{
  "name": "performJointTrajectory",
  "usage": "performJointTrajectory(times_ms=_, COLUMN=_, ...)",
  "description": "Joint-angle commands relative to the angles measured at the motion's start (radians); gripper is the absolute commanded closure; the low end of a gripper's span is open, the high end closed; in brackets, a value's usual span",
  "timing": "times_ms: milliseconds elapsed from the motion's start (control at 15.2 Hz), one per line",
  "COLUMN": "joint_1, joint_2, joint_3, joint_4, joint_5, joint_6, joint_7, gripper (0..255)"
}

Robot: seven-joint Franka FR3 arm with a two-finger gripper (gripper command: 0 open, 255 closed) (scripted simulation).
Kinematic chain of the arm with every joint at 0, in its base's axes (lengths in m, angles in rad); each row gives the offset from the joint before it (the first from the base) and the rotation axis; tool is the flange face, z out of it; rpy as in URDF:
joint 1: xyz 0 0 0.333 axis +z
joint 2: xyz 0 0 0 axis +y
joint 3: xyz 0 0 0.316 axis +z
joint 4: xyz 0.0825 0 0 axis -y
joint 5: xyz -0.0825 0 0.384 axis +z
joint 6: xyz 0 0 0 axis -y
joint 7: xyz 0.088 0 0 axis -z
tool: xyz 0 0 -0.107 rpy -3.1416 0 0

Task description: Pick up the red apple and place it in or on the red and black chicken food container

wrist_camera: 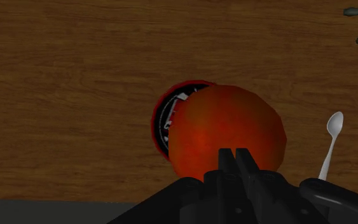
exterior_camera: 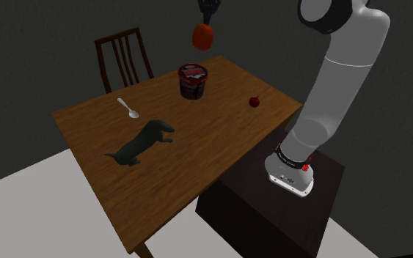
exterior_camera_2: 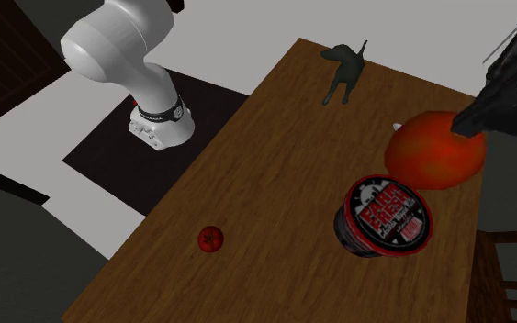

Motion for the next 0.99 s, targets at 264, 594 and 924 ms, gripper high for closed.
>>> performJointTrajectory(times_ms=264, joint_1=-0.004, joint_2=0.123, joint_3=0.007, joint_4=0.157, joint_5=0.019, joint_6=-0.034, joint_7=0.013, gripper=255)
performJointTrajectory(times_ms=594, joint_1=0.003, joint_2=0.101, joint_3=0.007, joint_4=0.057, joint_5=0.015, joint_6=0.044, joint_7=0.007, gripper=255)
performJointTrajectory(times_ms=924, joint_1=0.008, joint_2=0.088, joint_3=0.007, joint_4=-0.029, joint_5=0.014, joint_6=0.117, joint_7=0.000, gripper=255)
